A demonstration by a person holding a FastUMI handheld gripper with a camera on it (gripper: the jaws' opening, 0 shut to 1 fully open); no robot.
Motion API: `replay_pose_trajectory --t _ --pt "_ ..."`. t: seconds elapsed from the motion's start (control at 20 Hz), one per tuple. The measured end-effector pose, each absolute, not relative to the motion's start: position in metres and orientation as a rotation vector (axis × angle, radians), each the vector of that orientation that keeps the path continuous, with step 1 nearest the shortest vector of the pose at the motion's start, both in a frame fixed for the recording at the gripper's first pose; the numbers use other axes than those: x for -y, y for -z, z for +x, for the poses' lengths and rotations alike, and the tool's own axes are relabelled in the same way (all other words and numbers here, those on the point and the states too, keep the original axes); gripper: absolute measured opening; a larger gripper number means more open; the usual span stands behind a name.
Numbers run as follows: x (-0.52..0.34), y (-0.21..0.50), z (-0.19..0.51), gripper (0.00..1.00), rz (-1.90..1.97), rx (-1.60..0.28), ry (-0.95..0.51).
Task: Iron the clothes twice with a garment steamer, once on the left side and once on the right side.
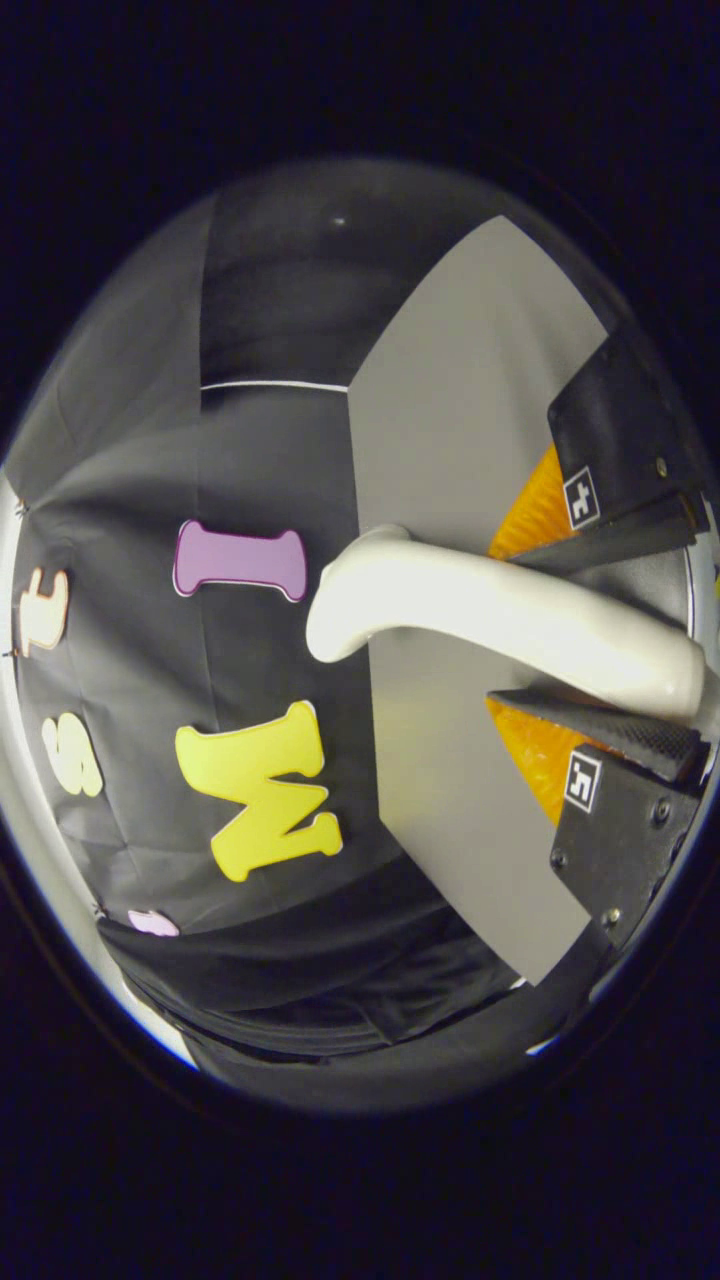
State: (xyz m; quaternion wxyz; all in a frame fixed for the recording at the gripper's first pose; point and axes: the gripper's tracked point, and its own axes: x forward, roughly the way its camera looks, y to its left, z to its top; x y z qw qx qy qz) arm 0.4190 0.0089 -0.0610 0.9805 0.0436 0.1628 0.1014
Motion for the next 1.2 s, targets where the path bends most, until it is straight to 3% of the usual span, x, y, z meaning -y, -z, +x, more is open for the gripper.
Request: replay_pose_trajectory --t 0.1,0.4,0.75,1.2 --pt "-0.013 0.063 0.416 0.55 0.109 -0.336 -0.231" --pt "-0.030 0.052 0.390 0.39 0.202 -0.332 -0.325" --pt "-0.037 -0.013 0.335 0.37 0.240 -0.187 -0.301" --pt "-0.122 -0.145 0.262 0.37 0.151 0.074 -0.239"
